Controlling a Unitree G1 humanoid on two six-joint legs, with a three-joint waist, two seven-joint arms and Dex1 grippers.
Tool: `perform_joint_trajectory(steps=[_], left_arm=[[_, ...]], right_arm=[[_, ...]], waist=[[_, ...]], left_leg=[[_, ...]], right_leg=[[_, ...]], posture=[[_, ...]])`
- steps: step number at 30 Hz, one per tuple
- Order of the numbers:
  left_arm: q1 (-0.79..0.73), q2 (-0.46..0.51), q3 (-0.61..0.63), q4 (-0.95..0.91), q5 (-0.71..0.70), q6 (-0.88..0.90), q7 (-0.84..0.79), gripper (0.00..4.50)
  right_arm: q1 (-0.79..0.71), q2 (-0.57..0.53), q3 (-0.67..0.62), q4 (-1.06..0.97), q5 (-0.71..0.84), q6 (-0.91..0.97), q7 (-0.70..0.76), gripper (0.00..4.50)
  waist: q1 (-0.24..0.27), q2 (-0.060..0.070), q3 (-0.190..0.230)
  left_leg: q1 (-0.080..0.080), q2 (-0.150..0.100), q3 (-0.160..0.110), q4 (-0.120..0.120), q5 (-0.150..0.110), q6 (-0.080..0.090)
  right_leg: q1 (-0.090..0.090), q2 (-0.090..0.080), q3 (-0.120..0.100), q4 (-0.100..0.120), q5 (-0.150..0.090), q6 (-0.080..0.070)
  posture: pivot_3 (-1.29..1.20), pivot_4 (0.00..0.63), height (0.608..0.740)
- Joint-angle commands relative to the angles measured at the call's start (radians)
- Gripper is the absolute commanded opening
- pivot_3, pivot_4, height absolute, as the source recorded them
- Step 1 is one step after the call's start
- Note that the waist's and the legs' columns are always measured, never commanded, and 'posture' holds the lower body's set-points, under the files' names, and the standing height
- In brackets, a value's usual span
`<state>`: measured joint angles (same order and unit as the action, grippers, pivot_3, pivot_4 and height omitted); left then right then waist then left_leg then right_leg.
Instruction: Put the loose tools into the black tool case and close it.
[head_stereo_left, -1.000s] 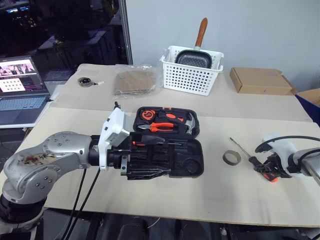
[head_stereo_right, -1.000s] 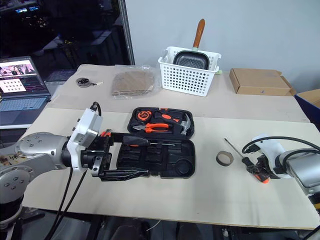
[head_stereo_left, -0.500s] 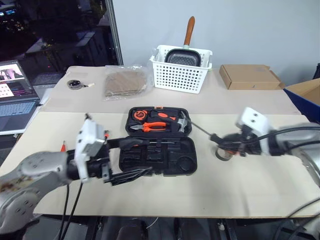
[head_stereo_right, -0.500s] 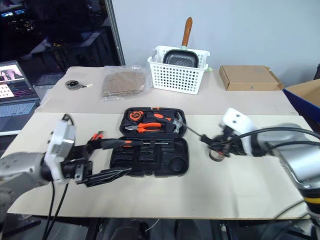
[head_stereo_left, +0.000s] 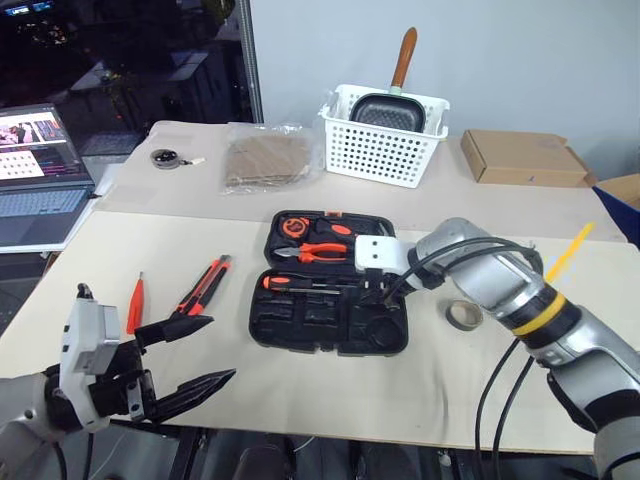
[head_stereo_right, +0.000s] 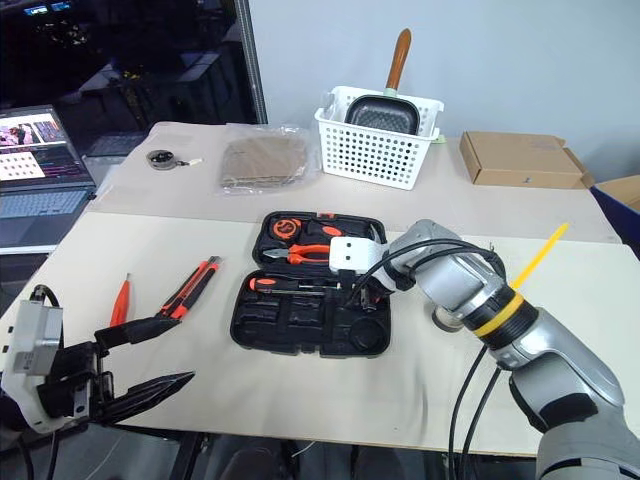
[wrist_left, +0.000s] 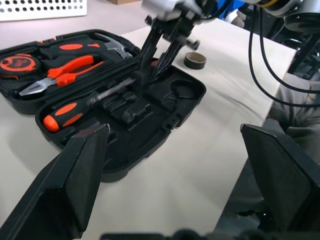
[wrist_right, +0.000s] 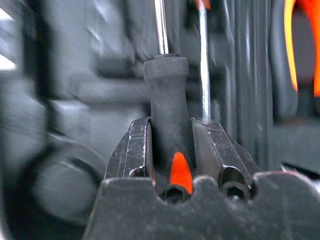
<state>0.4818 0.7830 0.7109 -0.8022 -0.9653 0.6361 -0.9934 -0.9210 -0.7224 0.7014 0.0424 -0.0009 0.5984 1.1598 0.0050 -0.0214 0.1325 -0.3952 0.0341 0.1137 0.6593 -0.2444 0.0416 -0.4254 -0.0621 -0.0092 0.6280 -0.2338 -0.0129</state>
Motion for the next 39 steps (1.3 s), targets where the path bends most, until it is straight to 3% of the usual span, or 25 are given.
perform_joint_trajectory(steps=[1, 14, 20, 22, 28, 33, 36, 39], left_arm=[[0.019, -0.008, 0.028, -0.028, 0.003, -0.035, 0.011, 4.50], [0.031, -0.006, -0.015, -0.016, 0.028, -0.079, 0.017, 4.50], [0.025, -0.001, -0.032, -0.009, 0.040, -0.089, 0.016, 4.50], [0.020, 0.001, -0.037, -0.007, 0.043, -0.090, 0.017, 4.50], [0.020, 0.001, -0.045, -0.003, 0.050, -0.094, 0.013, 4.50], [0.021, -0.004, -0.053, -0.002, 0.060, -0.098, 0.013, 4.50], [0.018, -0.008, -0.061, -0.001, 0.067, -0.101, 0.019, 4.50], [0.017, -0.014, -0.064, 0.005, 0.074, -0.106, 0.024, 4.50]], right_arm=[[-0.032, 0.010, -0.001, 0.022, -0.056, -0.058, 0.051, 0.87], [-0.042, 0.126, -0.048, 0.083, -0.065, 0.132, 0.112, 0.87], [-0.040, 0.131, -0.055, 0.095, -0.079, 0.143, 0.121, 0.87], [-0.037, 0.127, -0.053, 0.092, -0.079, 0.134, 0.132, 1.88], [-0.034, 0.121, -0.078, 0.060, -0.073, 0.115, 0.144, 3.74], [-0.010, 0.131, -0.222, -0.008, 0.041, 0.043, 0.163, 3.74], [0.054, 0.194, -0.409, -0.031, 0.238, 0.023, 0.180, 3.74], [0.124, 0.226, -0.492, -0.046, 0.286, 0.012, 0.113, 3.09]], waist=[[-0.004, 0.000, 0.000], [-0.018, 0.000, 0.000], [-0.021, 0.000, 0.000], [-0.020, 0.000, 0.000], [-0.023, 0.000, 0.000], [-0.024, 0.000, 0.000], [-0.021, 0.000, 0.001], [-0.019, 0.000, 0.001]], left_leg=[[0.000, 0.000, 0.000, 0.000, 0.000, 0.000], [0.004, 0.002, -0.001, 0.000, 0.000, -0.001], [0.004, 0.002, -0.001, 0.000, 0.000, -0.002], [0.004, 0.002, -0.001, 0.000, 0.000, -0.002], [0.004, 0.002, -0.001, 0.000, -0.001, -0.003], [0.005, 0.005, -0.001, 0.000, -0.001, -0.004], [0.004, 0.005, -0.001, 0.000, -0.001, -0.004], [0.005, 0.005, -0.001, 0.000, -0.002, -0.004]], right_leg=[[0.000, 0.001, 0.000, 0.001, 0.000, 0.000], [0.002, 0.002, -0.001, 0.003, 0.000, 0.000], [0.002, 0.002, -0.001, 0.004, 0.000, -0.001], [0.002, 0.002, -0.001, 0.004, 0.000, -0.001], [0.002, 0.002, -0.001, 0.003, 0.000, -0.001], [0.002, 0.003, -0.001, 0.004, -0.001, -0.002], [0.002, 0.004, -0.001, 0.004, -0.001, -0.002], [0.003, 0.004, -0.001, 0.003, -0.001, -0.002]], posture=[[0.00, 0.150, 0.740], [0.00, 0.150, 0.740], [0.00, 0.150, 0.740], [0.00, 0.150, 0.740], [0.00, 0.150, 0.740], [0.00, 0.150, 0.740], [0.00, 0.150, 0.740], [0.00, 0.150, 0.740]])
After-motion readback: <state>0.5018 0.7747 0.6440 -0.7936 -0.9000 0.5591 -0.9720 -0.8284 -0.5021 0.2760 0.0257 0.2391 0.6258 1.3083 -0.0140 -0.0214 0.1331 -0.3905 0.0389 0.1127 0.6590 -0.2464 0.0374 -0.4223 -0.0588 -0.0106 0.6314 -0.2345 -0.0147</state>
